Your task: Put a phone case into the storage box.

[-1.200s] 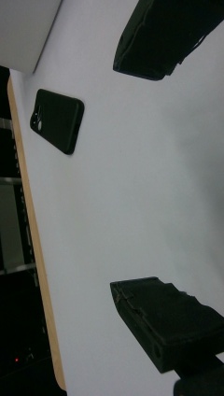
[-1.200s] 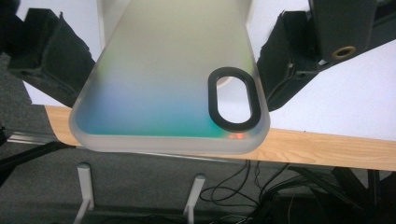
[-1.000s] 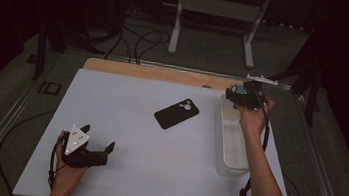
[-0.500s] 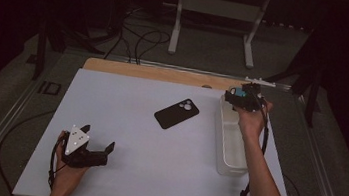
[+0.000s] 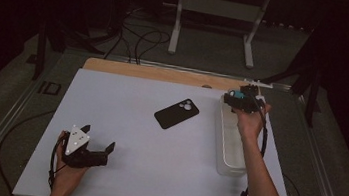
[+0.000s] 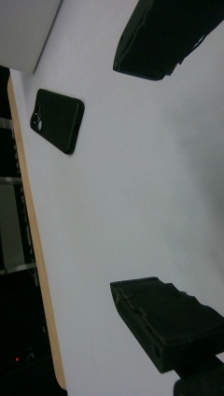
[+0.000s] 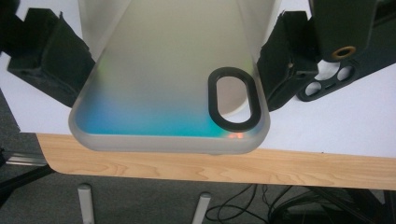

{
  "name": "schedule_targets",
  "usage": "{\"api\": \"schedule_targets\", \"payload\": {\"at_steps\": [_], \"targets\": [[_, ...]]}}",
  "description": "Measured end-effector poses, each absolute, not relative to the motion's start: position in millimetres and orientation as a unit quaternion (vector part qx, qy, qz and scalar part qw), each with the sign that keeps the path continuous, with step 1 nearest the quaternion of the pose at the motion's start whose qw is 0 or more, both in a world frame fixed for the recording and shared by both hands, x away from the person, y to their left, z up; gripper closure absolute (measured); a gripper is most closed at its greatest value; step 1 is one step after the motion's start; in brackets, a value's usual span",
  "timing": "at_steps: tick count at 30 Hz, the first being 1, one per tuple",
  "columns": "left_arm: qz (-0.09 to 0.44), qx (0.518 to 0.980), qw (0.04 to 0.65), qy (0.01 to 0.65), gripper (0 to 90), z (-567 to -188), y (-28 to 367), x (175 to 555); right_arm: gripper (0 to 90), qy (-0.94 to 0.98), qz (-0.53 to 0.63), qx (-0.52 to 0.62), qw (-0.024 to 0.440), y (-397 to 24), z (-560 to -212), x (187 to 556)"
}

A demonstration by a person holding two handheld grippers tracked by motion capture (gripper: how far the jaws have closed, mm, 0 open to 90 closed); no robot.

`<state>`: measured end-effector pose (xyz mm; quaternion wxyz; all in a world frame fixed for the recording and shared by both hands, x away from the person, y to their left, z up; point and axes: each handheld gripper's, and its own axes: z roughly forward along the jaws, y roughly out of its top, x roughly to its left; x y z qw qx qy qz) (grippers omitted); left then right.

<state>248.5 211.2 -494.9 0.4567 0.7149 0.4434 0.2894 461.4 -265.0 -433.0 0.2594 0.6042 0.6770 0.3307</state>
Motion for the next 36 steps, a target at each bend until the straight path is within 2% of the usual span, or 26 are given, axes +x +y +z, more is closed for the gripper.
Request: {"api": "schedule_targets", "payload": {"at_steps": [20,27,36], "targets": [[0.289,0.717,0.454,0.443,0.0,-495,211,249,15.9,0.677,0.322,0.611,0.254,-266,-440,466],[0.289,0.718,0.453,0.443,0.0,-495,211,249,10.0,0.671,0.327,0.617,0.248,-268,-440,466],[0.29,0.717,0.454,0.443,0.0,-495,211,249,9.6,0.668,0.351,0.605,0.254,-272,-429,460]]}}
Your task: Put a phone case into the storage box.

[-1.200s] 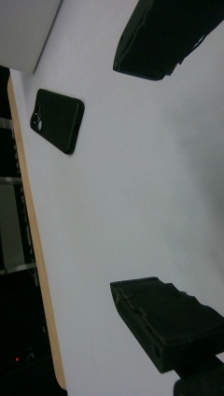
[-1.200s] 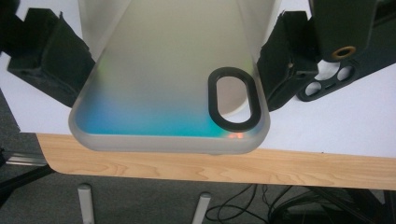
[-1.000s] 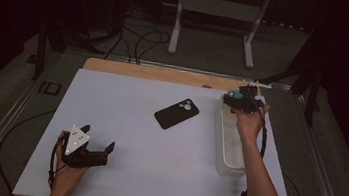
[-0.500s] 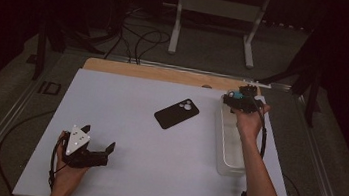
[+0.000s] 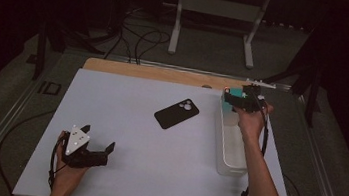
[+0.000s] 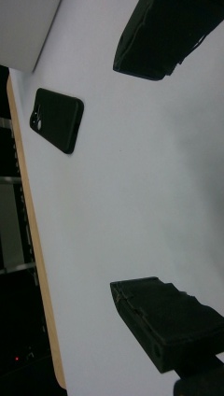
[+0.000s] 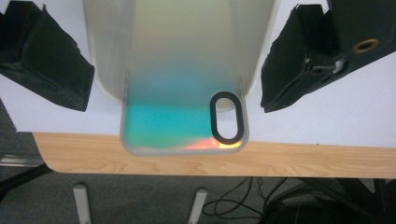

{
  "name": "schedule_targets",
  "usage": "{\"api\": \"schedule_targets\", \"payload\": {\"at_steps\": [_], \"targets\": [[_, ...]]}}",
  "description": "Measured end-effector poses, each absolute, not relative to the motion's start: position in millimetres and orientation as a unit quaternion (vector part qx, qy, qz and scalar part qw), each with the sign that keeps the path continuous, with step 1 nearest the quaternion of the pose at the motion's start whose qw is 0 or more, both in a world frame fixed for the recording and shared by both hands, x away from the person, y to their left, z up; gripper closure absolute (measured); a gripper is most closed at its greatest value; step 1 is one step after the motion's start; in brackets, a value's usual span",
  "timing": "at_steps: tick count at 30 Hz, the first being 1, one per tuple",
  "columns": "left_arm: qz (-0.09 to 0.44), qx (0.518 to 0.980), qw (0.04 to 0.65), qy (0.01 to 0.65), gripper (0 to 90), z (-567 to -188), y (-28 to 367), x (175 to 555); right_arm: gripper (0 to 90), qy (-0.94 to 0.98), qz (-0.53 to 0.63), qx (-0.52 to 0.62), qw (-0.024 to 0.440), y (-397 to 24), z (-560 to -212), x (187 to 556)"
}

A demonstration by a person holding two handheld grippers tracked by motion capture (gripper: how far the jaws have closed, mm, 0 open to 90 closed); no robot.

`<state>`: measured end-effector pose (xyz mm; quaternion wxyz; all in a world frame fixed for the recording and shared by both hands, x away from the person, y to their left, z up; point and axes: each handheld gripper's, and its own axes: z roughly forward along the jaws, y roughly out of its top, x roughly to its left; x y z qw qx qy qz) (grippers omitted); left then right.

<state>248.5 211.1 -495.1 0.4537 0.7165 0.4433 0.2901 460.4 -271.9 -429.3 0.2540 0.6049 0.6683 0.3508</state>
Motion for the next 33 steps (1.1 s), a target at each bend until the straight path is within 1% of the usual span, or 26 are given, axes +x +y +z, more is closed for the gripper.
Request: {"api": "schedule_targets", "payload": {"at_steps": [14,28,33], "targets": [[0.29,0.715,0.455,0.444,0.0,-495,212,248,9.8,0.691,0.384,0.557,0.255,-265,-412,438],[0.29,0.716,0.455,0.444,0.0,-495,212,249,10.2,0.744,0.421,0.47,0.219,-249,-412,397],[0.289,0.716,0.455,0.443,0.0,-495,211,249,10.2,0.744,0.447,0.448,0.215,-245,-415,377]]}}
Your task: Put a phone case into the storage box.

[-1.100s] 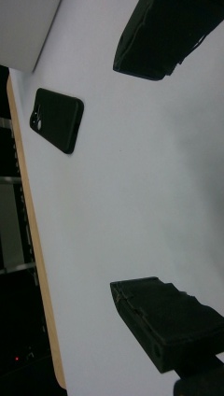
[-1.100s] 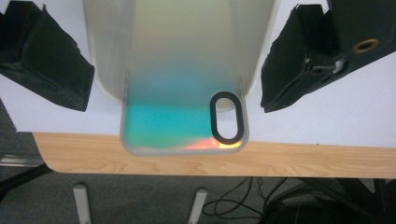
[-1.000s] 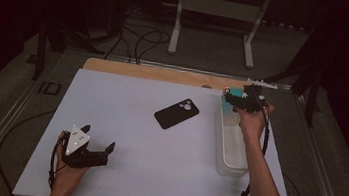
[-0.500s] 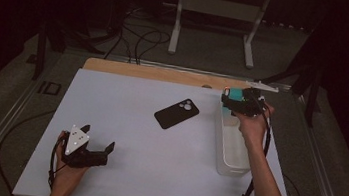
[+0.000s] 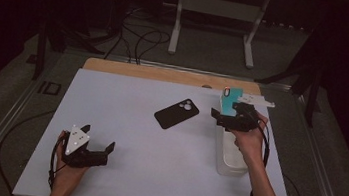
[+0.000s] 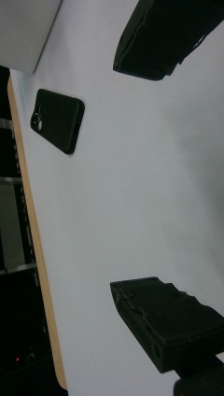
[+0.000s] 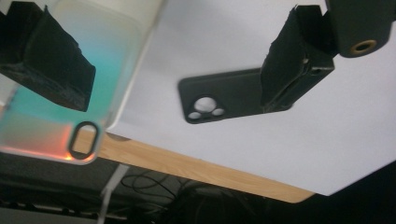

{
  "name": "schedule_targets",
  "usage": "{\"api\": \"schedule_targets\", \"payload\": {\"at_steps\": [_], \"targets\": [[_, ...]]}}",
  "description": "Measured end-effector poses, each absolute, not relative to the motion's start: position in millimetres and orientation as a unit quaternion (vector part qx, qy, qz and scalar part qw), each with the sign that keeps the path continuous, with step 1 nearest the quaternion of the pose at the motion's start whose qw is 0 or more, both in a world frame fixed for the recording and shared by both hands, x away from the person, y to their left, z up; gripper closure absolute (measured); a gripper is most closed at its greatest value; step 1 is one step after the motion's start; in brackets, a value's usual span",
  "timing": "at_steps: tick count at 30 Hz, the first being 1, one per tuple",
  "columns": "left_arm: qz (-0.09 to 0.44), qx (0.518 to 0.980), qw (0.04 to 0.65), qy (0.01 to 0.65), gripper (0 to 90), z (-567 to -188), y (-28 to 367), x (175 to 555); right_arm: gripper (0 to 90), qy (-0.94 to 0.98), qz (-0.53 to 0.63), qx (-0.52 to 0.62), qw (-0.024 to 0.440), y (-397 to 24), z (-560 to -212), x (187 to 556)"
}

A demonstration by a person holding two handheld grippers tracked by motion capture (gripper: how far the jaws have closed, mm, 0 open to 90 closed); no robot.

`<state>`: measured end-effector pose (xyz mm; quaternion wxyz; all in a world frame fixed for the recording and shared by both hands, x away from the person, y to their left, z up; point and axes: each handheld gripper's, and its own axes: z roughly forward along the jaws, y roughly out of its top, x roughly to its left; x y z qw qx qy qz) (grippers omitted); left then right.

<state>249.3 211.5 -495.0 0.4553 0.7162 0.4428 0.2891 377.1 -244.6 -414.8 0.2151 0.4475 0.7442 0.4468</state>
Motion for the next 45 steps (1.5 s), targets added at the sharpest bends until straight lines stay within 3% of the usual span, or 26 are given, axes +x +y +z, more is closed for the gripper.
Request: {"api": "schedule_targets", "payload": {"at_steps": [10,17,33,45], "targets": [[0.289,0.716,0.455,0.444,0.0,-495,211,249,10.2,0.733,0.484,0.43,0.209,-243,-422,333],[0.29,0.715,0.456,0.443,0.0,-495,211,249,10.2,0.732,0.489,0.415,0.23,-246,-428,309],[0.286,0.717,0.465,0.433,0.0,-487,211,247,10.2,0.714,0.523,0.399,0.241,-251,-443,278],[0.277,0.731,0.464,0.416,0.0,-474,200,254,10.2,0.708,0.526,0.402,0.246,-252,-446,277]]}}
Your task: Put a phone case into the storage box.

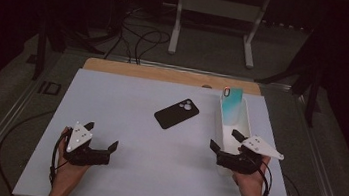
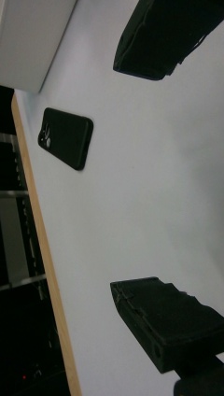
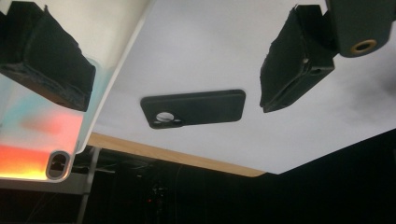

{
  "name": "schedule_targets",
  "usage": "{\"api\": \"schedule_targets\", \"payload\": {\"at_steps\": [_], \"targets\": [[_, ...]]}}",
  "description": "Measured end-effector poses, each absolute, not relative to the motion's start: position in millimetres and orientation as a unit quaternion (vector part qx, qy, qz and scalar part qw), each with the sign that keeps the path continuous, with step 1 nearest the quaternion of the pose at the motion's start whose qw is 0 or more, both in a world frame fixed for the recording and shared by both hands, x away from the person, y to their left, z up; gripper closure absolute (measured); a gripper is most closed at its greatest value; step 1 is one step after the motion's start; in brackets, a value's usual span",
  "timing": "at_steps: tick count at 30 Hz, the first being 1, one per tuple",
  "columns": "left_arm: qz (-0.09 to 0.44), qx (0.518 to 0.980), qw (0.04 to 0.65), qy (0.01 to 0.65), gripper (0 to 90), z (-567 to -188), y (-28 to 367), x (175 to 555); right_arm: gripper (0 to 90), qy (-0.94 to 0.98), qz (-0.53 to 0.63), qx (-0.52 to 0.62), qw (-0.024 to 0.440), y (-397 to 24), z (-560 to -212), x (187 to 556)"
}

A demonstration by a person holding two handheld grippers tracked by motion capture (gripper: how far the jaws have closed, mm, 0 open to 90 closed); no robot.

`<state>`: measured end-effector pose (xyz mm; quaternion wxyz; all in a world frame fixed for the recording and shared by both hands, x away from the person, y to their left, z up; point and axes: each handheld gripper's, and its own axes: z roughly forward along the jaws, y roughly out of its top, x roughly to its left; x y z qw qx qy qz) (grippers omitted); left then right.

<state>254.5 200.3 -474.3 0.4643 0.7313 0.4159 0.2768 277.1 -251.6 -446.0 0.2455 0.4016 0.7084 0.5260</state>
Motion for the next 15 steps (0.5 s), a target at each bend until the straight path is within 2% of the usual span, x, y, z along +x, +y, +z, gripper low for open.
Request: {"api": "schedule_targets", "payload": {"at_steps": [15], "targets": [[0.248,0.752,0.461,0.401,0.0,-452,161,311,10.2,0.707,0.517,0.411,0.252,-255,-446,280]]}}
